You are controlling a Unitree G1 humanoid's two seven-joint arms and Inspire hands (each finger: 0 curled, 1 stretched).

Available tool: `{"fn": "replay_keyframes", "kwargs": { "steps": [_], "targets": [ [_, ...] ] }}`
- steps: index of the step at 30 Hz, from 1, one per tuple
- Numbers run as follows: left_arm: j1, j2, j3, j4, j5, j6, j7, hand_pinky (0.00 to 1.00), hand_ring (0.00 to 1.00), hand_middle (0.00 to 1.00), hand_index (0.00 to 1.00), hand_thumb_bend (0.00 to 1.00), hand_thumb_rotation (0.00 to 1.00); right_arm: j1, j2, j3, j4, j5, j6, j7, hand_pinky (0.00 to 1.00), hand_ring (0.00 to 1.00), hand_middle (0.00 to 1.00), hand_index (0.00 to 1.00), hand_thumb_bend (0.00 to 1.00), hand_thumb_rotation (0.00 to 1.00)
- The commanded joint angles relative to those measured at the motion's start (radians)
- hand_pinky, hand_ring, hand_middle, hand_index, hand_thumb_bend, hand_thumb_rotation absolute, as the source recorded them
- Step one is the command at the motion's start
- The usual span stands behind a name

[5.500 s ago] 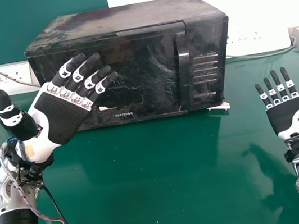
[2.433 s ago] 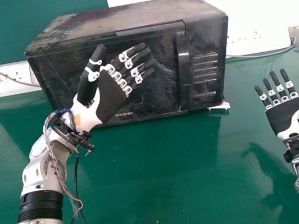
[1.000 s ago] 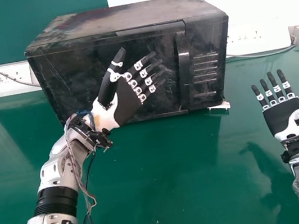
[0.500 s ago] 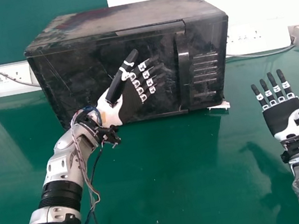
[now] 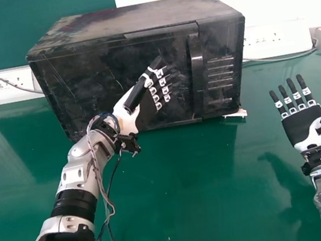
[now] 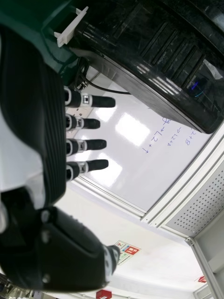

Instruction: Open the door of oven

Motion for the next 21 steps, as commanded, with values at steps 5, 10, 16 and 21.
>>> {"fn": "replay_keyframes", "kwargs": {
  "steps": [5,10,16,21],
  "targets": [
    [-0.051,-0.022,-0.047,0.061,0.076,-0.073,0.050,0.83,0.99,1.00,0.98,0.82,0.97,0.008,0.003,0.006,-0.007,-0.002,-0.014,0.001,0.77,1.00,1.00,0.98,1.00,0.83],
    [-0.078,-0.030,-0.061,0.104,0.113,-0.097,0.091,0.81,0.99,1.00,0.97,0.87,0.95,0.006,0.005,0.006,-0.008,0.002,-0.011,-0.003,0.79,1.00,1.00,0.97,1.00,0.83],
    [-0.113,-0.040,-0.062,0.164,0.135,-0.106,0.113,0.84,1.00,1.00,0.97,0.93,0.93,0.005,0.006,0.008,-0.009,-0.001,-0.014,-0.022,0.76,1.00,1.00,0.96,1.00,0.82],
    [-0.141,-0.051,-0.056,0.203,0.150,-0.114,0.145,0.88,1.00,1.00,0.96,0.87,0.93,0.007,0.007,0.013,-0.010,-0.004,-0.019,-0.014,0.76,1.00,1.00,0.98,1.00,0.83]
  ]
}}
